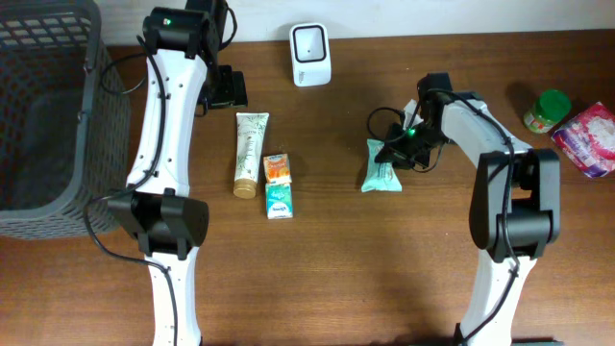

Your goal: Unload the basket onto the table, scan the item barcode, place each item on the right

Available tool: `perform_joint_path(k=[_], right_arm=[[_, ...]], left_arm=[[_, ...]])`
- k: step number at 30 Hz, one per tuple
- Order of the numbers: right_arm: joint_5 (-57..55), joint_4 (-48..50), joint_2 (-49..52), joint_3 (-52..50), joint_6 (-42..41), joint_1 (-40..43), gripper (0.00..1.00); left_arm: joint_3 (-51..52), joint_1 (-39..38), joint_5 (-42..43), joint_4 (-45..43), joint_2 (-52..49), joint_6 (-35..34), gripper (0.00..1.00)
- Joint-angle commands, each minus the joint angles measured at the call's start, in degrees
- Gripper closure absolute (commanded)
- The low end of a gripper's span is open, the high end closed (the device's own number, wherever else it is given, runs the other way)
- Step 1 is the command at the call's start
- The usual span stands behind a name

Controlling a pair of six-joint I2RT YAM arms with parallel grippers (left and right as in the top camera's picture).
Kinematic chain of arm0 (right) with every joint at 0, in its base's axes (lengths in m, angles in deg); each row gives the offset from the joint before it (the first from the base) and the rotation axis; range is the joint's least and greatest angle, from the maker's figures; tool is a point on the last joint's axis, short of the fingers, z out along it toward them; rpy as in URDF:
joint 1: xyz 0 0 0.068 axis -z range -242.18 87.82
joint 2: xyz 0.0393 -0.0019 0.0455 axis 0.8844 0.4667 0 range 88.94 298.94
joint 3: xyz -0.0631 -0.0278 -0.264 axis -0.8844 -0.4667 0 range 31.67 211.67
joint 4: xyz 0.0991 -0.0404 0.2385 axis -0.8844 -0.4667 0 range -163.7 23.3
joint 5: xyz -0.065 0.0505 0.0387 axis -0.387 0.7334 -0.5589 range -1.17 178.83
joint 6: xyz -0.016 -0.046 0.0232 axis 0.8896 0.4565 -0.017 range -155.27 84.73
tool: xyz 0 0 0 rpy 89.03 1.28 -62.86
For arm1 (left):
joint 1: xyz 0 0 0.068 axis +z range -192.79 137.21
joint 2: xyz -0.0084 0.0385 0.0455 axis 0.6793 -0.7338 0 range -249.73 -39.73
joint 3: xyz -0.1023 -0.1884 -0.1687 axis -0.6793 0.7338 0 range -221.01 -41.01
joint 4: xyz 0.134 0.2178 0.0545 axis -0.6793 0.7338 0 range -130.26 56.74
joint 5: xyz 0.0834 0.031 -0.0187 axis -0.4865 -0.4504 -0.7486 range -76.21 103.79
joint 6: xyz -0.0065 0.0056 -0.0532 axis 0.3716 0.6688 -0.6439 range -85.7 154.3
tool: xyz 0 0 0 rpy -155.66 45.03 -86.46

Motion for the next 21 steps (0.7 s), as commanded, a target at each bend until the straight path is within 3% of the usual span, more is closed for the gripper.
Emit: perform_joint_path(k=[1, 5, 9, 13, 17, 18, 19, 20, 21], right_arm=[[-11.30, -7.89, 1.99, 6.16, -0.44, -0.57, 0.90], [-33.62, -24.15, 1.99, 21.62, -2.75, -2.54, 0.96], [-58.95, -28.79, 2.80, 21.18, -11.98, -7.34, 0.96], [-69.26, -28.44, 5.53, 14.53, -18.86, -11.82, 0.94], [-67.38, -25.40, 8.48, 12.24, -18.91, -15.67, 0.90], [-67.34, -24.74, 8.96, 11.91, -18.91, -16.59, 0.86], [-66.60, -24.65, 9.35, 11.89, -18.86, -17.88, 0.73], [-65.00, -24.68, 9.35, 11.89, -18.86, -18.95, 0.70], [-62.69, -24.90, 9.33, 12.37, -18.82, -20.37, 0.52]], left_arm=[[0.07, -0.11, -0.81, 0.07, 0.44, 0.70, 0.01], [0.07, -0.13, -0.81, 0.07, 0.44, 0.70, 0.01], [0.07, -0.11, -0.79, 0.07, 0.46, 0.70, 0.01], [0.07, -0.13, -0.81, 0.07, 0.44, 0.70, 0.01], [0.07, -0.13, -0.81, 0.07, 0.44, 0.70, 0.01], [0.07, -0.11, -0.81, 0.07, 0.44, 0.70, 0.01], [0.07, -0.11, -0.81, 0.07, 0.44, 0.70, 0.01], [0.07, -0.11, -0.81, 0.07, 0.44, 0.70, 0.01], [0.07, -0.13, -0.79, 0.07, 0.44, 0.70, 0.01]])
